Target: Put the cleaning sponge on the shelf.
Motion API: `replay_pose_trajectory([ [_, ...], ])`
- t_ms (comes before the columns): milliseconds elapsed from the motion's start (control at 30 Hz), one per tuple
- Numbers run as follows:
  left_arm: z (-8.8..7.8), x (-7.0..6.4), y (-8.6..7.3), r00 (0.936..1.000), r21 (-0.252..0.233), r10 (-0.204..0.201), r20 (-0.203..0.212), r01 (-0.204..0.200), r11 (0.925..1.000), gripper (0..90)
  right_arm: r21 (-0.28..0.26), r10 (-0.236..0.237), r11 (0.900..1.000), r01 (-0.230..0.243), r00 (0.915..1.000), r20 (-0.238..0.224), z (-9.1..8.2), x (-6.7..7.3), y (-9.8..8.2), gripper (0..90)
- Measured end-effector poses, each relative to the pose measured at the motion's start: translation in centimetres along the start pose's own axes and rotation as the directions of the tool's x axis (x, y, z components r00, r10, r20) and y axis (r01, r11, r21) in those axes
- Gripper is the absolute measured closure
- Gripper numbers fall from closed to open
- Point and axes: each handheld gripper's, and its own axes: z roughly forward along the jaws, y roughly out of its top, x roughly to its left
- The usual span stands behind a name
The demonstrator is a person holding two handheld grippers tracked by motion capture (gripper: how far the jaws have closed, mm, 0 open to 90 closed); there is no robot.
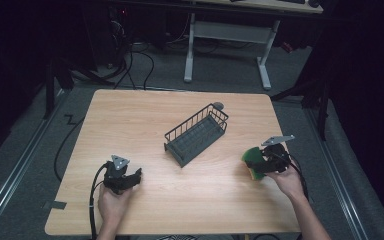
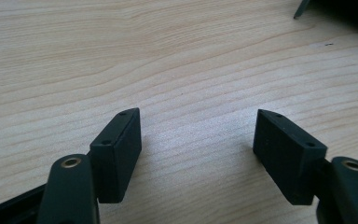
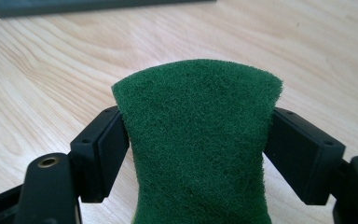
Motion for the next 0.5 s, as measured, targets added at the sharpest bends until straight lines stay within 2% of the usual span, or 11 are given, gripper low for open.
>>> replay_pose_trajectory([
  [167, 0.0, 0.0, 0.0, 1.0000, 0.000, 0.002, 0.000, -0.002, 1.0000, 32.7, -0.046, 0.000, 0.999, 0.000, 0.9999, -0.016, -1.1, 0.2, 0.8, 23.9],
  [500, 0.0, 0.0, 0.0, 1.0000, 0.001, 0.003, 0.000, -0.003, 1.0000, 32.8, -0.101, -0.015, 0.995, 0.010, 0.9985, -0.052, -2.4, 0.9, 2.7, 24.0],
])
